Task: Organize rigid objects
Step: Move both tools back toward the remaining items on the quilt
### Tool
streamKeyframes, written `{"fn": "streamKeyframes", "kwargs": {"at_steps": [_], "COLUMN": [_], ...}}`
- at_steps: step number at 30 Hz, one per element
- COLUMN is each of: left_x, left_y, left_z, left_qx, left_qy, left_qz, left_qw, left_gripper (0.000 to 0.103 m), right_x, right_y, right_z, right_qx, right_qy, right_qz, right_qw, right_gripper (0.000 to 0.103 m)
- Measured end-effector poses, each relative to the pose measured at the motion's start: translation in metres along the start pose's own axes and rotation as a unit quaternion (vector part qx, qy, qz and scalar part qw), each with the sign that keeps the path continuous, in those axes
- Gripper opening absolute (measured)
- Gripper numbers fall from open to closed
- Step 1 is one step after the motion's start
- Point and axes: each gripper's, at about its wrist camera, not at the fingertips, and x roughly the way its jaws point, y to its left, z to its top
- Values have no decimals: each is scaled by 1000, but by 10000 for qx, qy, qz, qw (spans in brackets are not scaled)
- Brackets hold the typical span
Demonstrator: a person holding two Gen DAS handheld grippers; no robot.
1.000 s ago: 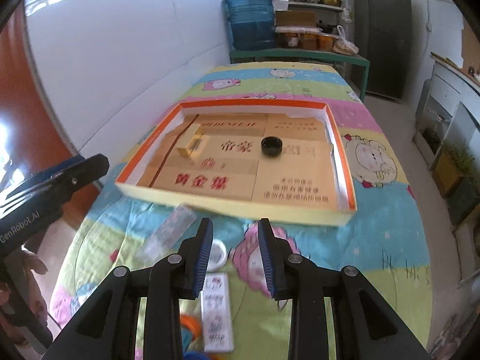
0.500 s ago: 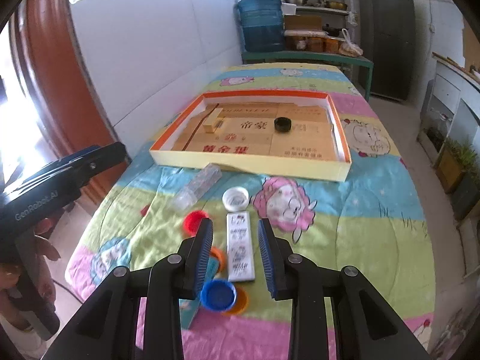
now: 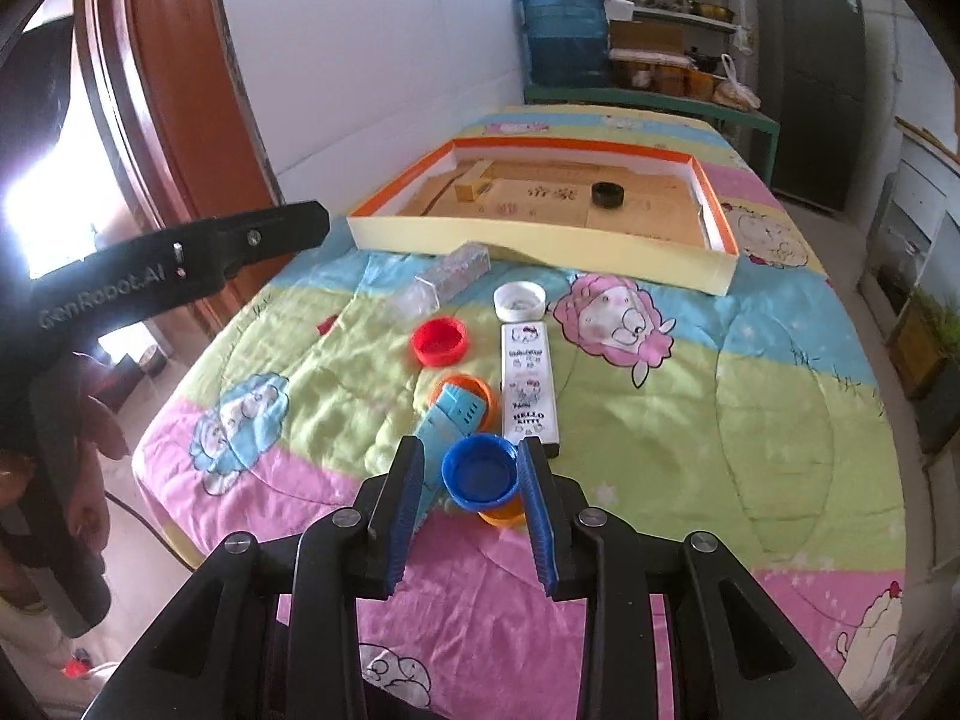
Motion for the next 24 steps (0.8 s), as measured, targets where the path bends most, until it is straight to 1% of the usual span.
{"fn": "streamKeyframes", "kwargs": {"at_steps": [2, 3, 4, 5, 8, 13, 14, 15, 16, 18, 21, 24], "left_x": [0, 1, 0, 0, 1, 3, 4, 5, 6, 8, 10, 10], "left_y": [1, 0, 0, 0, 0, -1, -1, -1, -1, -1, -3, -6], "left_z": [0, 0, 0, 0, -1, -4, -5, -6, -7, -9, -11, -15], "left_qx": [-12, -10, -4, -3, -22, -23, -19, -13, -3, 9, 11, 10], "left_qy": [2, 5, 6, 3, -1, 36, 61, 83, 103, 135, 172, 183], "left_qz": [-6, -14, -6, -9, -48, -51, -45, -40, -39, -47, -95, -235], "left_qw": [10000, 10000, 10000, 10000, 10000, 10000, 10000, 10000, 9999, 9999, 9998, 9996], "left_gripper": [53, 53, 53, 53, 53, 53, 53, 53, 53, 53, 53, 53], "right_x": [2, 3, 4, 5, 7, 12, 13, 15, 16, 17, 17, 9], "right_y": [-3, -4, -6, -7, -7, -4, -4, -4, -4, -6, -9, -16], "right_z": [0, 0, -1, -1, -2, -3, -3, -4, -4, -4, -3, -2], "right_qx": [23, 32, 37, 44, 41, -73, -75, -75, -70, -43, 19, 147], "right_qy": [15, 19, 32, 48, 73, 108, 142, 181, 203, 219, 210, 13], "right_qz": [-28, -49, -70, -73, -14, -115, -111, -104, -114, -120, -98, -153], "right_qw": [10000, 10000, 10000, 10000, 10000, 9998, 9998, 9998, 9997, 9997, 9997, 9998], "right_gripper": [34, 40, 49, 51, 51, 51, 50, 47, 37, 31, 31, 31]}}
